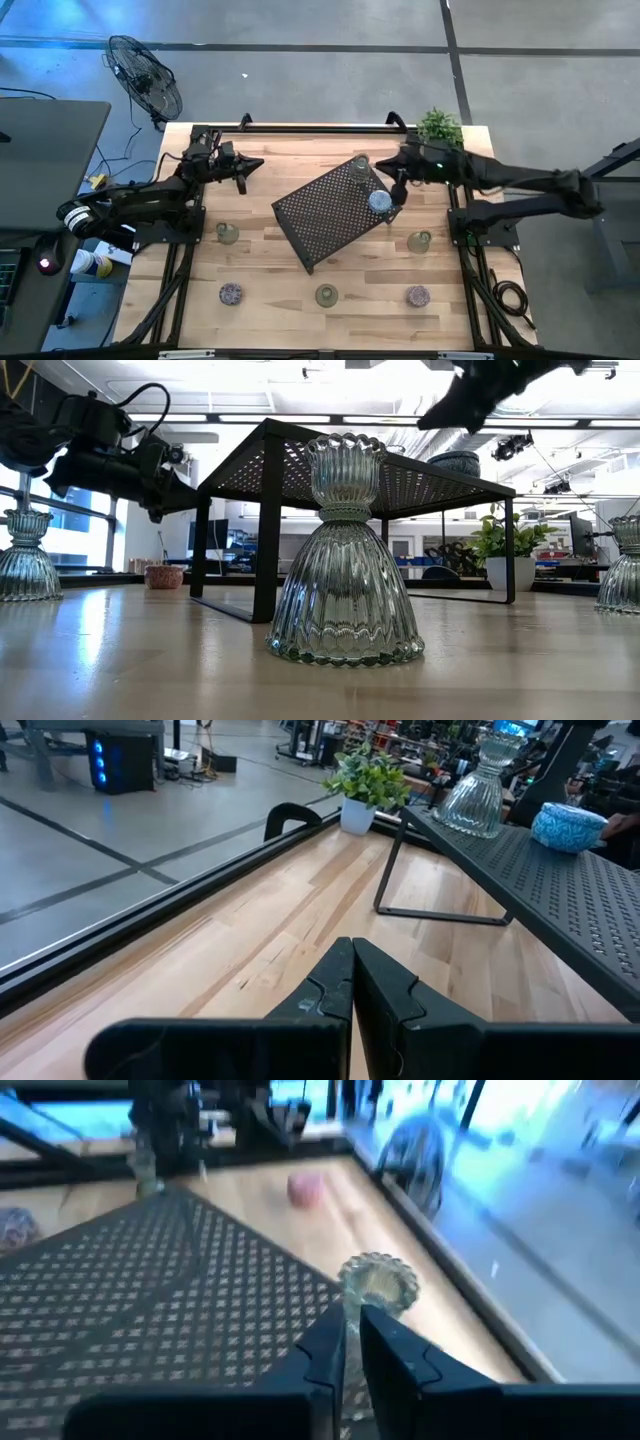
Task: Pick & Place candle stick holders
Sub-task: Put the left green glass candle holder on the shelf
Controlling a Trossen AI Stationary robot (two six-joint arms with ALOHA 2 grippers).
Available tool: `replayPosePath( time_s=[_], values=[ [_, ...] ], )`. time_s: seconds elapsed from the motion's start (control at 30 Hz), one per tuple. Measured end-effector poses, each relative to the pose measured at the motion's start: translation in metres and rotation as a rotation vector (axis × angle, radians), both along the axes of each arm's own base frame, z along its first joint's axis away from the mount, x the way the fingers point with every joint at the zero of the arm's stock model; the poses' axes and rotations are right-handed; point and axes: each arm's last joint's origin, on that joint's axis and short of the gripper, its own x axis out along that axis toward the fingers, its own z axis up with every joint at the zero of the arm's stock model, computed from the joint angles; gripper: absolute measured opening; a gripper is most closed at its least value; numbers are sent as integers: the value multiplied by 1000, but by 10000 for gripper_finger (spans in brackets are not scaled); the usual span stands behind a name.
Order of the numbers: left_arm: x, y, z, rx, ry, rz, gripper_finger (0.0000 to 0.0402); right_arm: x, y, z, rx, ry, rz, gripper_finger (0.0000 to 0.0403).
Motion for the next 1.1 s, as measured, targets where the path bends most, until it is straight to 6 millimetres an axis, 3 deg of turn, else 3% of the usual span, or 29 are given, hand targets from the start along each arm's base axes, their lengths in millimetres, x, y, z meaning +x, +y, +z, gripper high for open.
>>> replayPosePath(
  time_s=[0.23,0.43,0.67,0.9,1.1],
  values=[
    [27,0,27,-81,100,-89,0,-25,1,-37,-125,-205,3,7],
    [46,-19,69,-149,397,-106,0,-34,4,-52,-177,-253,12,5],
    [36,-58,121,-298,604,-55,0,-39,5,-49,-194,-264,21,3],
    [19,-97,123,-601,864,34,3,-39,5,-52,-194,-229,25,4],
    [17,-128,136,-737,885,96,43,-39,5,-54,-189,-209,25,2]
  ],
)
